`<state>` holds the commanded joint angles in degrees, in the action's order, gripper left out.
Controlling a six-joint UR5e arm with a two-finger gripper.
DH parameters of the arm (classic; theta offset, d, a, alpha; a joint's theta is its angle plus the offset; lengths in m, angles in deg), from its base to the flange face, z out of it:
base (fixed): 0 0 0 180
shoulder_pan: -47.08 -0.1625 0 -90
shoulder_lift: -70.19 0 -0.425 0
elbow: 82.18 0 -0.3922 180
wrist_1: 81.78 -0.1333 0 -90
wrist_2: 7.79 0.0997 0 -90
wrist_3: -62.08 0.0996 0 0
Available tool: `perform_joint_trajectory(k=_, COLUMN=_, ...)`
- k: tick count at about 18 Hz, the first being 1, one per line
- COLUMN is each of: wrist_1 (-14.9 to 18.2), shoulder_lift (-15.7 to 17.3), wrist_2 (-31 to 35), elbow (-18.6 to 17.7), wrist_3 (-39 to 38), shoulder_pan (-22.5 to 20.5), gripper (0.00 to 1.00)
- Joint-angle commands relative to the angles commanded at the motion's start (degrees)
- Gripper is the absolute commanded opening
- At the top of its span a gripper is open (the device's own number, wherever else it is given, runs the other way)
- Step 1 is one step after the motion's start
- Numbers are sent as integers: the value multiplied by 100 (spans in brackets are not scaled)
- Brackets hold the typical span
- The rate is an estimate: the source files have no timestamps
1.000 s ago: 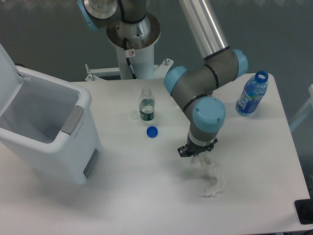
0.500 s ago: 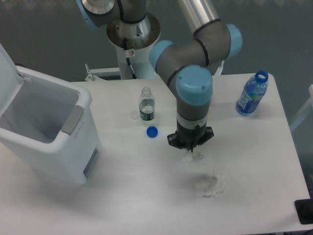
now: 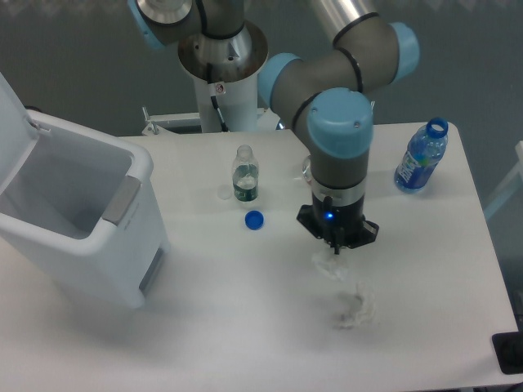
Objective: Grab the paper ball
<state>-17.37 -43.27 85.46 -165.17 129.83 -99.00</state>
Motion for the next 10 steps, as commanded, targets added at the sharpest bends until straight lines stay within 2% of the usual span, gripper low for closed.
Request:
perform_joint_trajectory(k=3, wrist_1=798, shoulder_lift=-185, wrist_2=149, elbow=518, wrist_3=342, shoulder_pan=9, gripper=0)
perform_joint_trajectory(k=4, wrist_1=957, shoulder_lift=-211, wrist_2=185, elbow=616, wrist_3=379, shoulder_pan=18, gripper=0)
perform_joint_trajectory(k=10, wrist_1=1020, shoulder_lift=-185, wrist_2=168, elbow=661, wrist_3=405, shoulder_pan=9, gripper=0)
